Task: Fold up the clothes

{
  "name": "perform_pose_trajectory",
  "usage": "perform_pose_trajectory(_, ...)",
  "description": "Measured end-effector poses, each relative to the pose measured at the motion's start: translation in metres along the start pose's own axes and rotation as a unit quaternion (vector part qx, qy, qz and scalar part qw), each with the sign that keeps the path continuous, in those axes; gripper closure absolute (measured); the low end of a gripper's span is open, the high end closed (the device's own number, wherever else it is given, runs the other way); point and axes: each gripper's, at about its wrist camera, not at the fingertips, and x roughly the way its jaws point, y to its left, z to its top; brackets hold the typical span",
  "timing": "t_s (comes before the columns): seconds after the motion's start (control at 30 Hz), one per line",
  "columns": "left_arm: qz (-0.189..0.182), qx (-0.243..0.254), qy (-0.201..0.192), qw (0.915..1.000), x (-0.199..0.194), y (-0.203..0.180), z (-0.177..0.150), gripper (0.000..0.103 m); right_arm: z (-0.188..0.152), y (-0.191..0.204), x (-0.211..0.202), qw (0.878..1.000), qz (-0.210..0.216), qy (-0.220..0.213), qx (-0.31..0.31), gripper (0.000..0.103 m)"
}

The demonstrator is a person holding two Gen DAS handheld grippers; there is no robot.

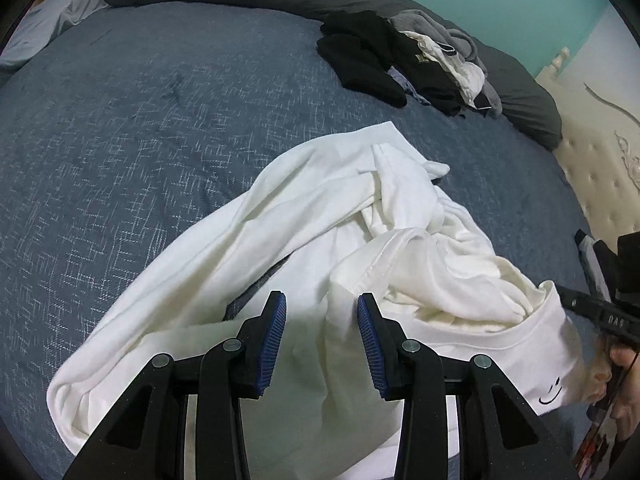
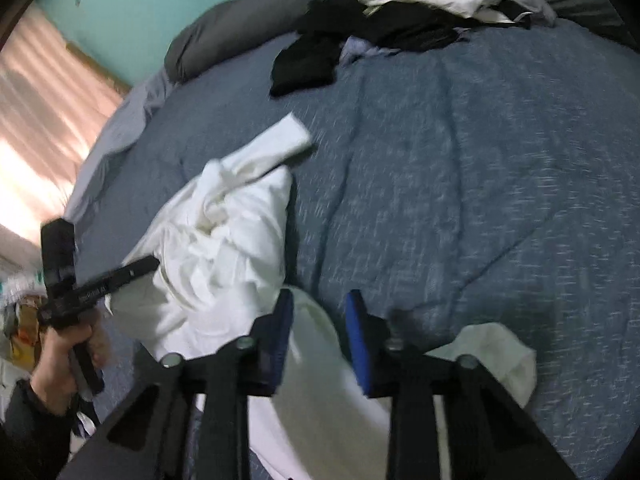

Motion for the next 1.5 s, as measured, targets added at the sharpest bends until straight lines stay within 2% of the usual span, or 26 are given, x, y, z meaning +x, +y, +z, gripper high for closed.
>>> perform_pose_trajectory(0.1,-0.001,0.005,0.0,1.0,-0.003,0.0,-0.002,0.063,-0.012,0.018,0.005,0.999,0.004,0.013,-0.043,0.081)
perform_pose_trajectory(0.23,-0.003,0.005,-0.003,1.0,-0.009,0.002,-0.005,0.063,-0.033,0.043,0.006,0.995,-0.019,0.018,-0.098,0.081)
perform_pose_trajectory(0.43,-0.001,0.005,-0.003,1.0,-0.015,0.005,-0.009,0.063,-0.051,0.061,0.005,0.99,-0.037,0.012,-0.134,0.081)
perform_pose_trajectory(0.73,-0.008,0.01,0.0,0.9999,-0.015,0.006,-0.009,0.062,-0.044,0.053,0.007,0.993,-0.035,-0.003,-0.116,0.081)
perform_pose_trajectory(0.77,-0.007,0.011,0.0,0.9999,-0.015,0.006,-0.009,0.062,-0.044,0.052,0.006,0.992,-0.039,-0.007,-0.119,0.093)
perform_pose_trajectory(0.8,-0.007,0.012,0.0,0.9999,-0.014,0.006,-0.009,0.062,-0.043,0.05,0.004,0.992,-0.041,-0.011,-0.121,0.096)
perform_pose_trajectory(1.07,-0.009,0.021,0.0,0.9997,-0.013,0.002,-0.006,0.062,-0.033,0.015,-0.022,0.996,-0.034,-0.042,-0.07,0.097)
perform_pose_trajectory(1.23,-0.014,0.043,0.0,0.999,-0.012,-0.01,-0.004,0.062,-0.026,-0.007,-0.039,0.997,-0.026,-0.057,-0.035,0.097)
perform_pose_trajectory(1.37,-0.021,0.051,-0.002,0.9985,-0.013,-0.016,-0.003,0.062,-0.022,-0.013,-0.05,0.997,-0.018,-0.071,-0.024,0.095)
perform_pose_trajectory(1.43,-0.022,0.053,-0.006,0.9983,-0.016,-0.018,-0.002,0.062,-0.021,-0.009,-0.054,0.996,-0.013,-0.079,-0.028,0.09)
perform_pose_trajectory(1.5,-0.023,0.057,-0.008,0.9981,-0.018,-0.02,-0.002,0.062,-0.02,-0.004,-0.058,0.996,-0.008,-0.087,-0.032,0.077)
